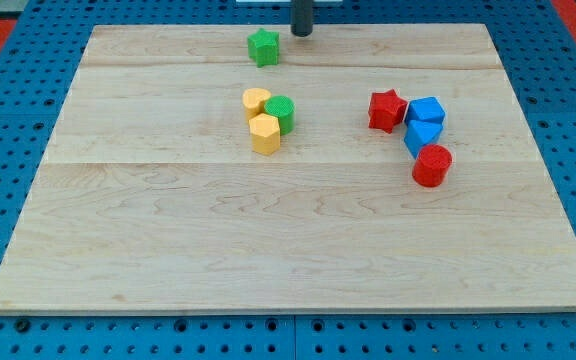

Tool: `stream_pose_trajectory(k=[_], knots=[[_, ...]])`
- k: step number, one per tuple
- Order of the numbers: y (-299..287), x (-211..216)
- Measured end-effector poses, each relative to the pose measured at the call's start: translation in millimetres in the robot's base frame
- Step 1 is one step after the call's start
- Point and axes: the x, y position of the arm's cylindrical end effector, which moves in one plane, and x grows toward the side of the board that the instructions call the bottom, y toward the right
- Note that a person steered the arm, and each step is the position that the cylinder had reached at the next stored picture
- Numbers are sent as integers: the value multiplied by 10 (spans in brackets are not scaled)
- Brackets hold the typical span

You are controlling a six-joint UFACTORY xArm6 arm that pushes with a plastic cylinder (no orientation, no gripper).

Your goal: Slightly move the blue cube into the triangle

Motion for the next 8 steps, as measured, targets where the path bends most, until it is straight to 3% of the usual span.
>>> stream_pose_trajectory(k=[3, 7, 8], knots=[[314, 146], [338, 157], [294, 330]])
